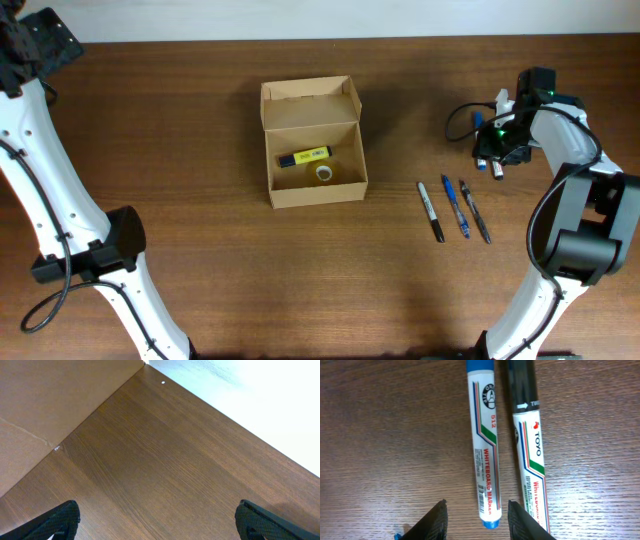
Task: Pack container
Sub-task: 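Move the right gripper over the blue whiteboard marker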
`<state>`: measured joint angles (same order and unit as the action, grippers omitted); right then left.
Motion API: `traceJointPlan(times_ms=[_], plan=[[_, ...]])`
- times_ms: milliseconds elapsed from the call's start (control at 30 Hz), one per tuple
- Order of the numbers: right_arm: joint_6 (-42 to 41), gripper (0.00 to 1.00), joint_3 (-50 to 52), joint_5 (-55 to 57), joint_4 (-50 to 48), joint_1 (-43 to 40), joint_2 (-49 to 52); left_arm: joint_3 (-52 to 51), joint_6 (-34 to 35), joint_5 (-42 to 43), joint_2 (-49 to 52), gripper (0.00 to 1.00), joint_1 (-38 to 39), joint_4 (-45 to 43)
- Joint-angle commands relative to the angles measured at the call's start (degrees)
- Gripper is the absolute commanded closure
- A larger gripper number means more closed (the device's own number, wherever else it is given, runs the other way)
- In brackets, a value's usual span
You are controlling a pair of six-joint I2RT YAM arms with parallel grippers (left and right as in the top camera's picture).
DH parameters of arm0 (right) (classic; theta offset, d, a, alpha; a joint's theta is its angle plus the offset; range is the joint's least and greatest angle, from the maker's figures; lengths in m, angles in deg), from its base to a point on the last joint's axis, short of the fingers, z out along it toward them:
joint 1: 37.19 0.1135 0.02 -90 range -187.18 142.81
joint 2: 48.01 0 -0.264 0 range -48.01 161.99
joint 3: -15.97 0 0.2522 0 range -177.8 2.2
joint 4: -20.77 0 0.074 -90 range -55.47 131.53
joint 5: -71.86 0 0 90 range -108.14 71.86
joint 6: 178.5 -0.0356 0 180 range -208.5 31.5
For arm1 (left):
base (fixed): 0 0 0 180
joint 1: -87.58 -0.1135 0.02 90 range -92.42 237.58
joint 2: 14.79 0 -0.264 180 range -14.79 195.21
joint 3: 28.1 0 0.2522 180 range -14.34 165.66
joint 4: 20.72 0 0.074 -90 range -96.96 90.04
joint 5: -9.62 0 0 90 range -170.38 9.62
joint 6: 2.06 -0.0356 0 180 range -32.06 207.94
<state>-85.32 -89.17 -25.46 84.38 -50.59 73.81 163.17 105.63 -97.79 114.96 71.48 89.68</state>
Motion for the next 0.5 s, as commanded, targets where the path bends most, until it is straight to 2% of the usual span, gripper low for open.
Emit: traceJointPlan(times_ms=[0, 300, 467], plan=[[-0.59, 0.61, -0.13, 2.25, -0.24, 0.31, 0.39, -0.17, -0.66, -0.37, -0.44, 0.00, -0.20, 0.00], [1.31, 0.61, -0.13, 2.40, 0.87, 2.45, 0.42, -0.17, -0.66, -0.37, -0.46, 0.00, -0.20, 0.02], [4.83, 0.61, -1.68, 7.61, 4.83, 5.97, 0.39, -0.17, -0.66, -0.39, -0.46, 0.00, -0.20, 0.02]])
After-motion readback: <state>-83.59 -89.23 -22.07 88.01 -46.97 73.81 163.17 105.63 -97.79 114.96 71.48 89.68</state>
